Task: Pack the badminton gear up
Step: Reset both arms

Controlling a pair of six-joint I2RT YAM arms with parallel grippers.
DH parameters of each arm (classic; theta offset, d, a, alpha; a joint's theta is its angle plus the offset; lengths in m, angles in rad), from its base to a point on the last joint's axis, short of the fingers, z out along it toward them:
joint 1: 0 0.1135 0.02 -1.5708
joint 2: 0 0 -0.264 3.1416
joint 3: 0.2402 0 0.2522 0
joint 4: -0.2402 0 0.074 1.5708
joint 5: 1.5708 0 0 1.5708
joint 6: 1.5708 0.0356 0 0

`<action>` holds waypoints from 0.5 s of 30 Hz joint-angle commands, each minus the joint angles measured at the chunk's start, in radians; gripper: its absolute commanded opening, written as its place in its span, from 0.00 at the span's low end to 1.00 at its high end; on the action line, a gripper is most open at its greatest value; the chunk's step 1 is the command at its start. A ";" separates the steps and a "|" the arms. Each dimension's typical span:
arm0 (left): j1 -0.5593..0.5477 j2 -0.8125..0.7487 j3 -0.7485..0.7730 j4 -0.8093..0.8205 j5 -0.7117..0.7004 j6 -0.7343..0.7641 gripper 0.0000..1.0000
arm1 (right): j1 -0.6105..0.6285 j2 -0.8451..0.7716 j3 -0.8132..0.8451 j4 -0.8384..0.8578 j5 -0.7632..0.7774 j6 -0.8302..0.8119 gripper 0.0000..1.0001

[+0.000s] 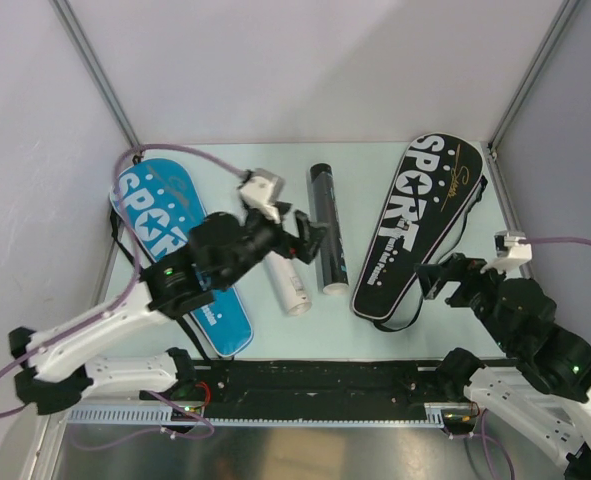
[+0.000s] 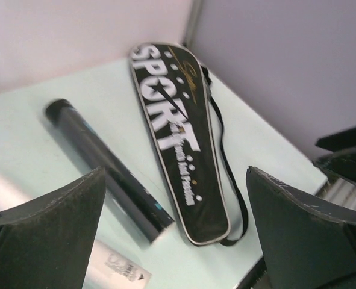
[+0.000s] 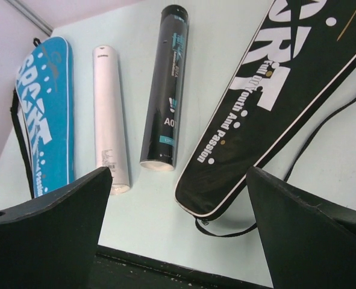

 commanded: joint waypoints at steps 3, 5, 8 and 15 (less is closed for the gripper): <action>0.004 -0.187 -0.096 0.016 -0.245 0.118 1.00 | -0.003 -0.022 0.093 -0.024 0.045 0.007 0.99; 0.004 -0.236 -0.125 0.014 -0.278 0.121 1.00 | -0.002 -0.025 0.105 -0.023 0.061 -0.006 0.99; 0.004 -0.297 -0.165 0.012 -0.309 0.119 1.00 | -0.002 -0.030 0.111 -0.008 0.077 -0.016 0.99; 0.004 -0.369 -0.223 0.002 -0.362 0.119 1.00 | -0.002 0.002 0.112 -0.011 0.095 -0.001 0.99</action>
